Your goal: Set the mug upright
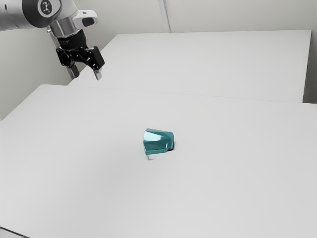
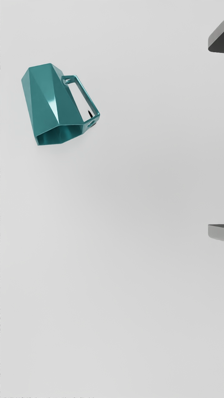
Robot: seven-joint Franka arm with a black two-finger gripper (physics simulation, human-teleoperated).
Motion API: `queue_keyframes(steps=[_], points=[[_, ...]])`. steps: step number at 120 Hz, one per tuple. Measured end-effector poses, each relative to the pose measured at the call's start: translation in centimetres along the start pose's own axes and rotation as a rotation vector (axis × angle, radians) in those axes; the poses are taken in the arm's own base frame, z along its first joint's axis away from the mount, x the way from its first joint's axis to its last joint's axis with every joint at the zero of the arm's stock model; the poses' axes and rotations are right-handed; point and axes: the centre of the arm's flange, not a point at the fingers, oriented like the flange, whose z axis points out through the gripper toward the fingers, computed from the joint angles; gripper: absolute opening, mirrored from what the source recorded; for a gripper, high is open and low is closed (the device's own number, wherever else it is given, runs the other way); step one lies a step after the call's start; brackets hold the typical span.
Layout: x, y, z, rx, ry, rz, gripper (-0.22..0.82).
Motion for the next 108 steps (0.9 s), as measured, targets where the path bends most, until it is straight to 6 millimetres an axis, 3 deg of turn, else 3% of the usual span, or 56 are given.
queue_keyframes(steps=[35,64,108], points=[[0.6,-0.3,0.5,-0.048,0.039,-0.004,0.6],[2.1,-0.4,7.7,-0.322,0.086,0.01,0.6],[1.7,-5.7,17.5,-0.682,0.258,-0.1,0.6]])
